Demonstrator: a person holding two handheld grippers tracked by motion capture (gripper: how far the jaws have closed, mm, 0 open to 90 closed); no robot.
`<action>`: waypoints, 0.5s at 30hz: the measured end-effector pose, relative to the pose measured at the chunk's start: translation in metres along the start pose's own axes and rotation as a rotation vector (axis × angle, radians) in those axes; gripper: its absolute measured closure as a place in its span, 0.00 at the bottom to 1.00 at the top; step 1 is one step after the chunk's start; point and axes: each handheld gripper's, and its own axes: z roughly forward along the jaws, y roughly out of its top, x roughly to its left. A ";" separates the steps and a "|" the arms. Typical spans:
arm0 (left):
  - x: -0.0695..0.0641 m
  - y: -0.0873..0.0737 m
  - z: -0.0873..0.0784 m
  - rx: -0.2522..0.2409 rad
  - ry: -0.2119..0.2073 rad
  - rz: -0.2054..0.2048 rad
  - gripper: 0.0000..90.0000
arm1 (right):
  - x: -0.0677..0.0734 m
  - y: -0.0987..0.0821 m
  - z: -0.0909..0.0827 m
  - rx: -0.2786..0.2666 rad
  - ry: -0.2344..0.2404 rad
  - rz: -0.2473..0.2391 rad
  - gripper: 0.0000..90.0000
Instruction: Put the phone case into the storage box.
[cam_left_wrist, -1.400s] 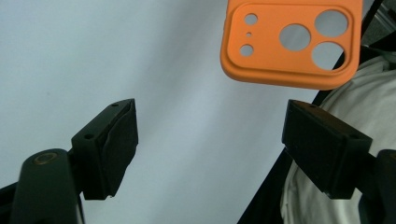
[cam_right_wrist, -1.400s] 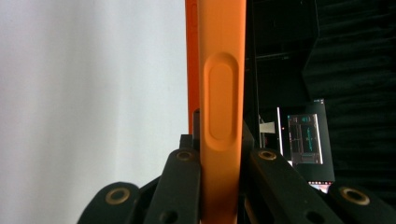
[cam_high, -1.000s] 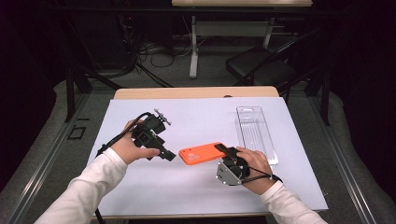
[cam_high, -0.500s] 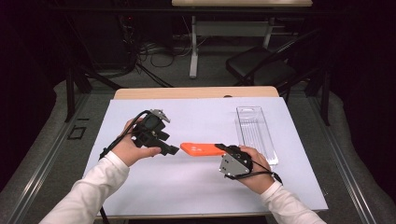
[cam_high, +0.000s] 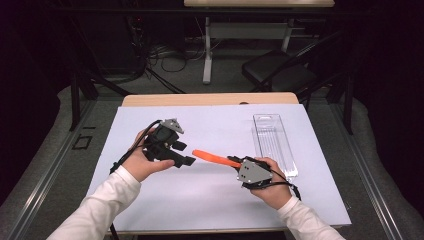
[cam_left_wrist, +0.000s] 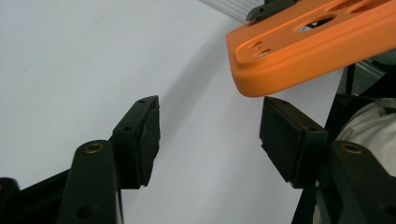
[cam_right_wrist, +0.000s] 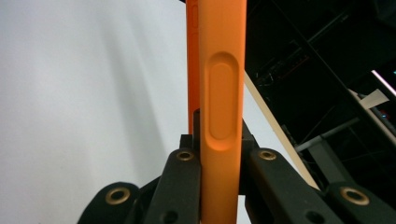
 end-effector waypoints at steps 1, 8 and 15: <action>0.001 0.000 0.000 -0.003 -0.008 0.000 0.45 | 0.000 0.000 0.000 -0.005 0.005 0.010 0.96; 0.006 -0.003 0.002 -0.039 -0.019 -0.024 0.49 | -0.003 -0.001 0.002 -0.016 0.029 0.078 0.96; 0.008 -0.002 0.004 -0.068 -0.037 -0.035 0.49 | -0.002 -0.001 0.006 -0.010 0.042 0.114 0.96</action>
